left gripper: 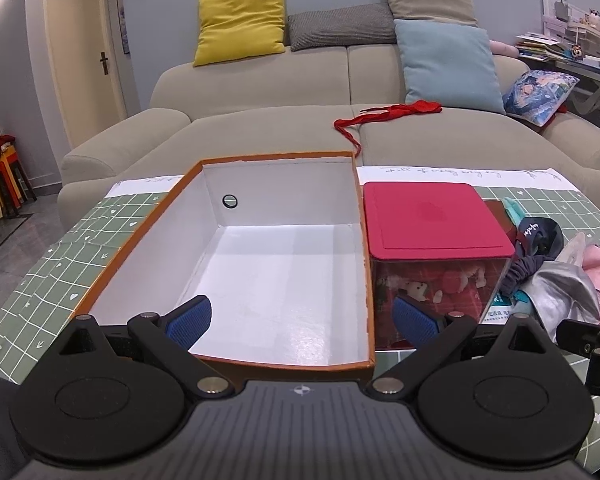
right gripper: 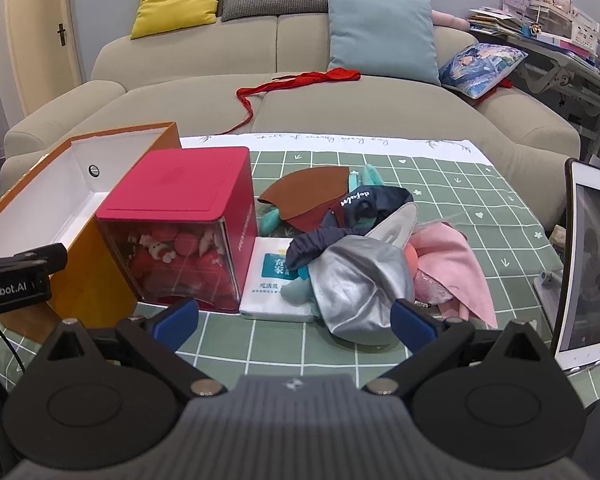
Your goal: Organize soft objects
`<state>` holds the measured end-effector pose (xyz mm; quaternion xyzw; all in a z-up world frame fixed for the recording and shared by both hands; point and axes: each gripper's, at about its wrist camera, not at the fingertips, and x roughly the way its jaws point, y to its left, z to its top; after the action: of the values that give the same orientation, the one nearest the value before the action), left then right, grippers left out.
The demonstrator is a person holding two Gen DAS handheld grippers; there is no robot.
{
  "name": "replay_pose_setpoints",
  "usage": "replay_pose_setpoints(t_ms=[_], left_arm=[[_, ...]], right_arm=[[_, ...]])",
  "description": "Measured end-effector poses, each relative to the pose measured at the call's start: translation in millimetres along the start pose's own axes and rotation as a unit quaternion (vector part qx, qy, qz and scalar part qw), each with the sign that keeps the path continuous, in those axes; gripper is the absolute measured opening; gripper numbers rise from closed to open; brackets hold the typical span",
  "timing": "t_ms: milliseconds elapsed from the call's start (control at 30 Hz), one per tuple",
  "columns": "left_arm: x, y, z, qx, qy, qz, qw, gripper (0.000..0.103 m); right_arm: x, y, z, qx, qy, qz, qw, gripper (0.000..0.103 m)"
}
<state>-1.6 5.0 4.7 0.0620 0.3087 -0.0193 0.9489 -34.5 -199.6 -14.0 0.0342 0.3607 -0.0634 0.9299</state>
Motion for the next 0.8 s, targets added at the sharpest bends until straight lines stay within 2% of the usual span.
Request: replay_pose_setpoints(t_ms=[333,467,800], left_arm=[[3,6,1,-0.005,0.004,0.009,0.9999,0.103],[0,2,0,0.015,-0.012,0.032,0.9993,0.103],[1,6,0,0.007,-0.003,0.025,0.9997,0.103]], right_arm=[[0,10,3,-0.008,-0.002,0.003,1.0,0.1],[2,11,3,-0.009,0.002,-0.001,1.0,0.1],[-1,15,4,-0.016,-0.001,-0.008,1.0,0.1]])
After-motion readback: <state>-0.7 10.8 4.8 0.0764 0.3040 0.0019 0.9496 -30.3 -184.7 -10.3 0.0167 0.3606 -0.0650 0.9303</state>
